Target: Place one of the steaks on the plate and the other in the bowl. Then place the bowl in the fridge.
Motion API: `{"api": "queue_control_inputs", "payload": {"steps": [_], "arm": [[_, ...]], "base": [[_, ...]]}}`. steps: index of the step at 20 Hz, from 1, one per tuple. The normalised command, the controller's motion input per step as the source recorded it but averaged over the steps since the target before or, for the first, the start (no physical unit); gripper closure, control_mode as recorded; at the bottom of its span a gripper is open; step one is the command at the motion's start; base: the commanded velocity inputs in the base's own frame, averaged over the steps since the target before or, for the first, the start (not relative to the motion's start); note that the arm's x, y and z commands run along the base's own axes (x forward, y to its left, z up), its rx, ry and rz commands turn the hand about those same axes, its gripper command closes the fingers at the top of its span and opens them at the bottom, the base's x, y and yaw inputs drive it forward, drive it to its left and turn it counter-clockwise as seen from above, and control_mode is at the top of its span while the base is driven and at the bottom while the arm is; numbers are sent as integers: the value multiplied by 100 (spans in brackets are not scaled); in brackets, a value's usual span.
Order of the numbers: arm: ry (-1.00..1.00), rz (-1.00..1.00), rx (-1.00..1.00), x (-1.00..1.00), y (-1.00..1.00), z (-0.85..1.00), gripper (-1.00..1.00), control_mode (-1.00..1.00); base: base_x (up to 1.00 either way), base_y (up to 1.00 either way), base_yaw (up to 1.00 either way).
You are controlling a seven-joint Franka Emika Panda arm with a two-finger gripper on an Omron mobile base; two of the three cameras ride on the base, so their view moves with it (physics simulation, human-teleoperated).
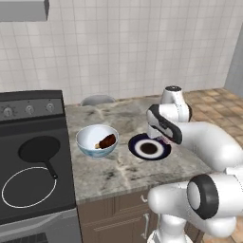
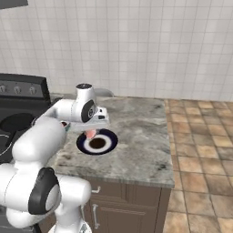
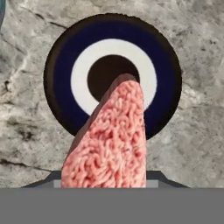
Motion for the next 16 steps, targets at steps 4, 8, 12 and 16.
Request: {"api": "queue_control_inputs", "payload": {"steps": [4, 8, 12, 16], "arm": [[24, 24, 0, 99, 0, -69, 100, -100], [1, 14, 0, 73, 14, -46, 100, -100], [0, 4, -10, 62, 17, -69, 100, -100], [3, 0, -3, 30, 1, -73, 100, -100]], "base": [[0, 0, 0], [0, 0, 0], [0, 0, 0], [0, 0, 0]]}}
